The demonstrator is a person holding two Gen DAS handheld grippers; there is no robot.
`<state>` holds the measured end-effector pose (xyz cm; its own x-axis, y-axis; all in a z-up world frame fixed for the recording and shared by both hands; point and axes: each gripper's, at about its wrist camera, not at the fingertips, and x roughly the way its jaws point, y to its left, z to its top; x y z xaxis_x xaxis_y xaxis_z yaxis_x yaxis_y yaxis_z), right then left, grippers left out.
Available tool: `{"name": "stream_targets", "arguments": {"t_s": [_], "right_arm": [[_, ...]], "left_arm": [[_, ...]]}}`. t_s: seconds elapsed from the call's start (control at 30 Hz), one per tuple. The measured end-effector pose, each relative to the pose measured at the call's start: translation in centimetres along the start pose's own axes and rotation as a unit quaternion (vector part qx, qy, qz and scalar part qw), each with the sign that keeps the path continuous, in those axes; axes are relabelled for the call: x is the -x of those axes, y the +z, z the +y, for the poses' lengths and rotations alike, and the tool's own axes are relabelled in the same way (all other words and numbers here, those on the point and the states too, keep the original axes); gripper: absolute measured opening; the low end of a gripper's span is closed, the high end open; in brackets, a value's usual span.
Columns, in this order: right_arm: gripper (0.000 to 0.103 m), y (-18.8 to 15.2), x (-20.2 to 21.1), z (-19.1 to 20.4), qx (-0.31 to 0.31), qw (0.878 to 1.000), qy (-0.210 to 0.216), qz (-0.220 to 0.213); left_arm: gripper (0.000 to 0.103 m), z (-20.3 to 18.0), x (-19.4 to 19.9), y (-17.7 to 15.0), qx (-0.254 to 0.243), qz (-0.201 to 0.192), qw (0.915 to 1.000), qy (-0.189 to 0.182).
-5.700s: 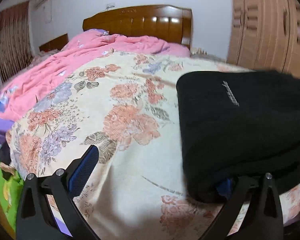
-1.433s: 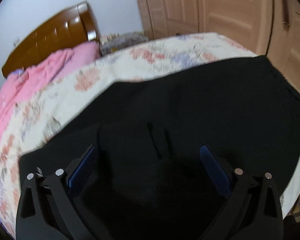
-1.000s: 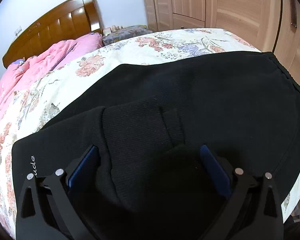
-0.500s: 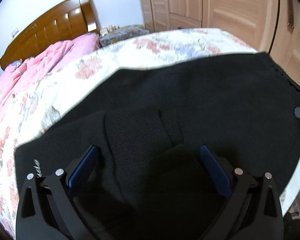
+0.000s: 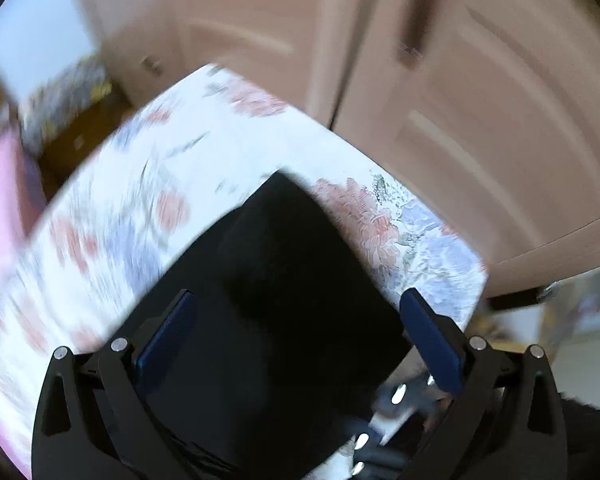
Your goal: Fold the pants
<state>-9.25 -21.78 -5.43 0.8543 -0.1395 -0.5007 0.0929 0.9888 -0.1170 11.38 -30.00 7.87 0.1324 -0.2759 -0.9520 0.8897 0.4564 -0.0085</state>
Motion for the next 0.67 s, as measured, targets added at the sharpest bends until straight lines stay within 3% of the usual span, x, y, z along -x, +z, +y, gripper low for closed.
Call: {"name": "stream_targets", "arguments": {"t_s": [0.07,0.13,0.17,0.27,0.33,0.37,0.4,0.47,0.57,0.6,0.63,0.67], "right_arm": [[0.023,0.0,0.1,0.1,0.004,1.000,-0.001,-0.002],[0.023,0.0,0.3,0.3,0.007,1.000,-0.001,-0.002],[0.023,-0.1,0.3,0.2,0.007,1.000,-0.001,-0.002],[0.023,0.0,0.3,0.3,0.003,1.000,-0.001,-0.001],[0.023,-0.2,0.2,0.4,0.006,1.000,-0.004,0.002],[0.023,-0.1,0.2,0.4,0.007,1.000,-0.005,0.002],[0.023,-0.2,0.2,0.3,0.005,1.000,-0.005,0.003],[0.023,-0.2,0.2,0.1,0.001,1.000,-0.002,0.009],[0.027,-0.2,0.3,0.1,-0.004,1.000,0.004,0.019],[0.045,-0.4,0.5,0.1,-0.004,1.000,0.012,0.022],[0.088,-0.6,0.8,0.2,-0.008,1.000,0.013,0.020],[0.099,-1.0,1.3,0.1,-0.015,1.000,0.013,0.012]], "left_arm": [[0.101,-3.0,-1.9,1.6,-0.051,0.039,0.9972,0.039],[0.101,-5.7,-5.1,2.2,-0.111,0.097,0.9833,0.107],[0.101,-6.1,-6.2,2.0,-0.127,0.121,0.9768,0.123],[0.101,-6.2,-9.9,1.9,-0.158,0.182,0.9527,0.185],[0.101,-5.2,-11.4,2.0,-0.157,0.207,0.9429,0.208],[0.100,-4.7,-11.8,2.0,-0.152,0.219,0.9426,0.200],[0.096,-4.3,-11.9,2.0,-0.148,0.224,0.9435,0.194],[0.031,-3.6,-11.9,1.9,-0.128,0.241,0.9475,0.167],[0.025,-3.4,-11.1,1.4,-0.130,0.225,0.9532,0.155],[0.024,-3.0,-10.6,1.1,-0.124,0.213,0.9573,0.151],[0.024,-2.6,-10.3,1.0,-0.118,0.206,0.9601,0.148],[0.024,-2.1,-9.6,0.8,-0.108,0.195,0.9641,0.143]]}}
